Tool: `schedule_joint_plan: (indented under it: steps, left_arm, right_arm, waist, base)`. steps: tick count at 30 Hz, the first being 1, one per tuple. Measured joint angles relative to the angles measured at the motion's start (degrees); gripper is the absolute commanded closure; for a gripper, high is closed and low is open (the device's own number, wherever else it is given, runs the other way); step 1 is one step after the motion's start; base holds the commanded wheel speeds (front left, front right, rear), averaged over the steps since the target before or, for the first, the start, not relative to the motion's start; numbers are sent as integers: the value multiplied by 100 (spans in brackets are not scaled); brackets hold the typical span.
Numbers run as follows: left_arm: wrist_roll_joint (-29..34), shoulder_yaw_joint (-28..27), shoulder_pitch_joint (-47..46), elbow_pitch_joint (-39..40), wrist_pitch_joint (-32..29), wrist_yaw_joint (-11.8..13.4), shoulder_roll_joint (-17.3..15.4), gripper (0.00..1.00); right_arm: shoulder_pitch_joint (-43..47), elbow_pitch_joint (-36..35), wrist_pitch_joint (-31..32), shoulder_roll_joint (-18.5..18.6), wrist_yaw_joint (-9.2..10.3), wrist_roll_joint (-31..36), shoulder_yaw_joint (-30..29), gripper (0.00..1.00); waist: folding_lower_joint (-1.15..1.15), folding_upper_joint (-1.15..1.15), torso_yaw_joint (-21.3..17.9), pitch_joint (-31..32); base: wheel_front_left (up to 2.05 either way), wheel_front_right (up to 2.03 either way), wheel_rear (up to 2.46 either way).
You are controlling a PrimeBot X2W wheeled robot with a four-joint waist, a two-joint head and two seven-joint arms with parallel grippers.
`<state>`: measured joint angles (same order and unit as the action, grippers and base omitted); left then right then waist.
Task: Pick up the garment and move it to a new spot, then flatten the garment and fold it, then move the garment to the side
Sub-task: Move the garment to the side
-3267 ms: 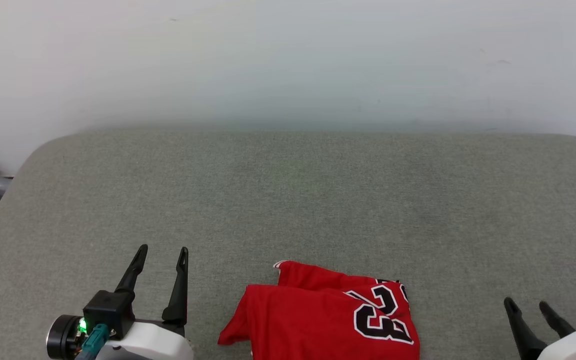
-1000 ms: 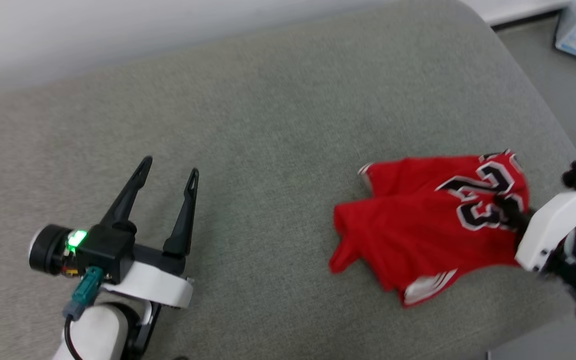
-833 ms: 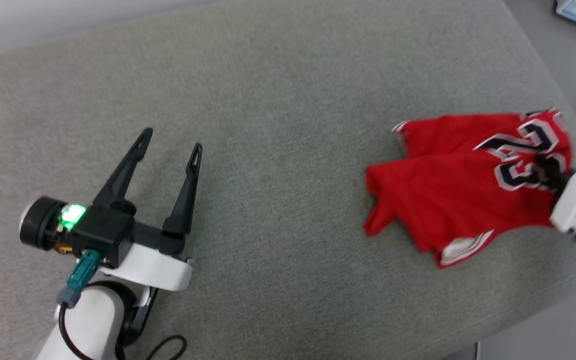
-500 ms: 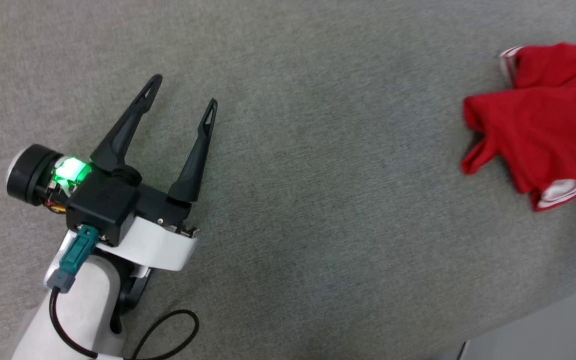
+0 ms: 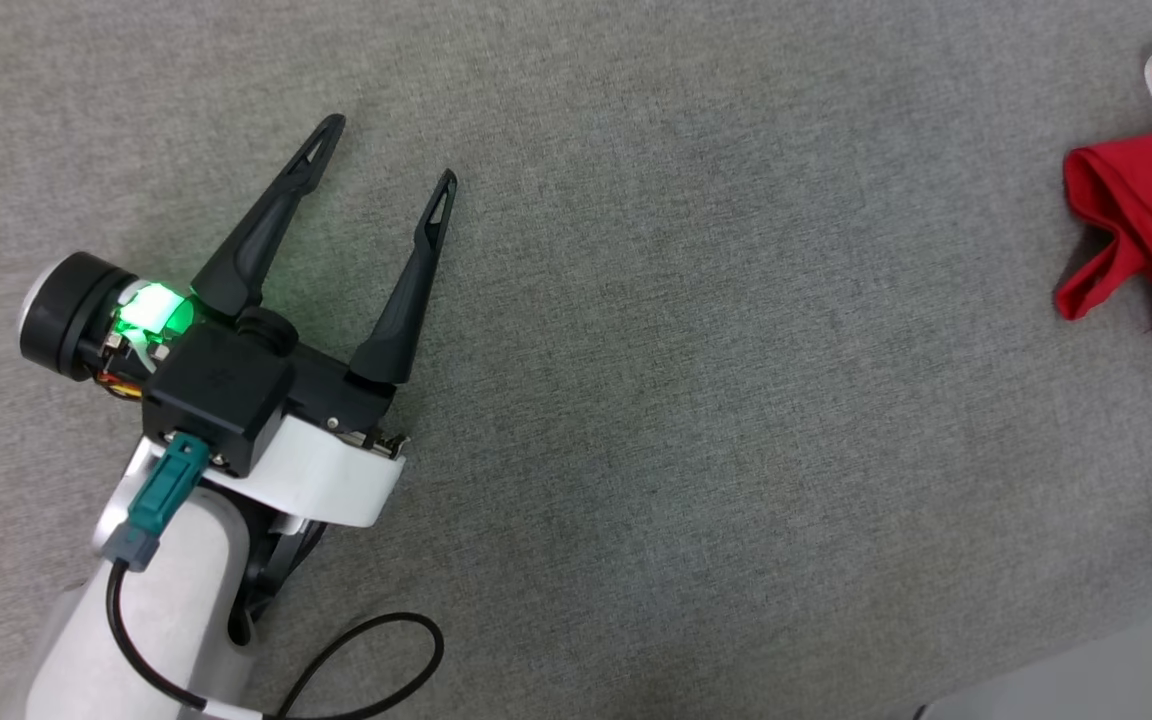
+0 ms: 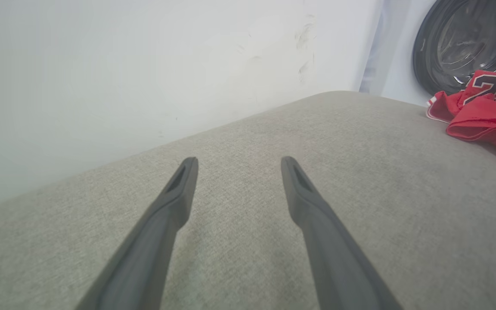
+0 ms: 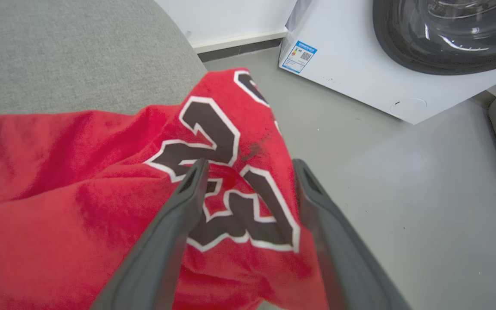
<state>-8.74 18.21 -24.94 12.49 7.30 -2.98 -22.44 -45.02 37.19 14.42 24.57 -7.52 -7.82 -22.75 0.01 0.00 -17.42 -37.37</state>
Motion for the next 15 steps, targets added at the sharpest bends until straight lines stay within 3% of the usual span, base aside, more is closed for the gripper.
schedule_joint_plan:
  steps: [6, 15]
  left_arm:
    - [-101, 36, 165, -348, 207, 103, 132, 0]
    - [-361, 57, 668, -893, 546, 364, 503, 0]
  right_arm:
    - [-10, 453, -1276, 24, 0, 257, -51, 0]
    - [689, 501, -2157, 88, 1, 5, 392, 0]
  waist:
    - [0, 0, 68, 426]
    - [-1, 0, 261, 1331]
  base:
    - [0, 0, 0]
    - [0, 0, 0]
